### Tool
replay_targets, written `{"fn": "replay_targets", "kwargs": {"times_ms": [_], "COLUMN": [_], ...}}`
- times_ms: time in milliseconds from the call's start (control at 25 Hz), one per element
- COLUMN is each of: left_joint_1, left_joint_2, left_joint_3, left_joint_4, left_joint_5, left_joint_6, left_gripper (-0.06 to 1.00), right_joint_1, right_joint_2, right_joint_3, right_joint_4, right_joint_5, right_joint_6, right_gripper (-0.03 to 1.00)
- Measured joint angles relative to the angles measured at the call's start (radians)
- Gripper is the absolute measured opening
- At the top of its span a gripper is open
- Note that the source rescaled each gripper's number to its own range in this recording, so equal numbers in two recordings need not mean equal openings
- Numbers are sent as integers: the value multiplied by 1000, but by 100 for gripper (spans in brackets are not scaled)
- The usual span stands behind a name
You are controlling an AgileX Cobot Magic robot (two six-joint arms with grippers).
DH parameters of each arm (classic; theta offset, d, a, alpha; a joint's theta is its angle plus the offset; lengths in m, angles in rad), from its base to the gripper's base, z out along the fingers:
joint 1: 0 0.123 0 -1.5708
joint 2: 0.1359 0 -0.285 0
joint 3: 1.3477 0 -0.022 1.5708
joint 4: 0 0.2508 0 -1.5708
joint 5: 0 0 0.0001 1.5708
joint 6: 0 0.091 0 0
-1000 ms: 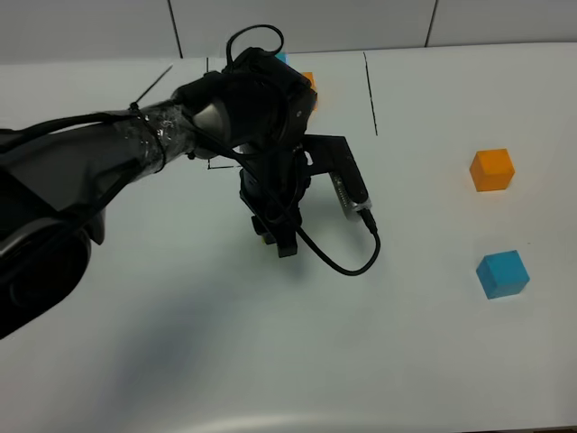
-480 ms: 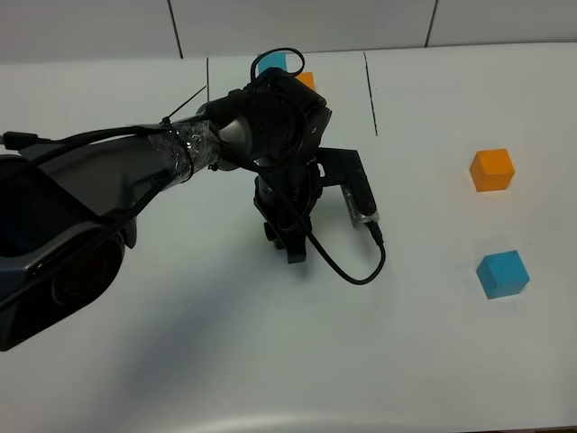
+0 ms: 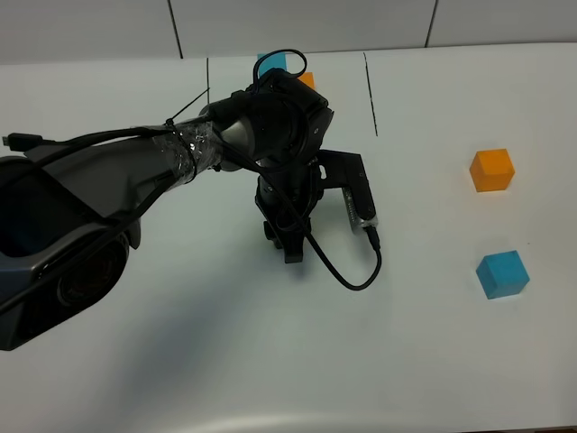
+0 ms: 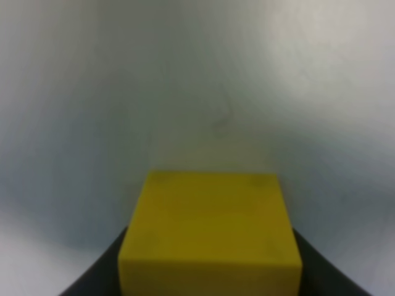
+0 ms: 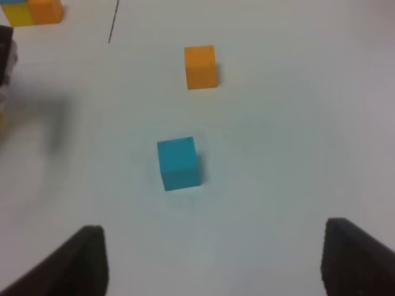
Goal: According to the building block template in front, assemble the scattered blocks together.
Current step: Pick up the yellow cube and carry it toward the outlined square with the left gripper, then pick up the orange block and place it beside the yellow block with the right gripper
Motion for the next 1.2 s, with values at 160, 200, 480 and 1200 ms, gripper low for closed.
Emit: {"fn": "replay_targets", "kwargs": {"times_ms": [160, 200, 480, 1200], "left_joint_1": [0, 0, 0, 17], "left_joint_2": [6, 8, 4, -197], "left_joint_3": [0, -1, -1, 1], "left_joint_4": [0, 0, 12, -7], "left_joint_5": [-6, -9, -15, 118], "left_joint_6": [1, 2, 2, -199], "left_gripper": [9, 15, 77, 97], "right_joint_1": [0, 0, 0, 0], "right_joint_2": [0, 0, 0, 0], "right_joint_3": [0, 0, 0, 0], "right_joint_4": [0, 0, -1, -1], "right_joint_5": [0, 0, 0, 0], "right_joint_6": [8, 8, 8, 8], "right_gripper": [48, 48, 48, 48]}}
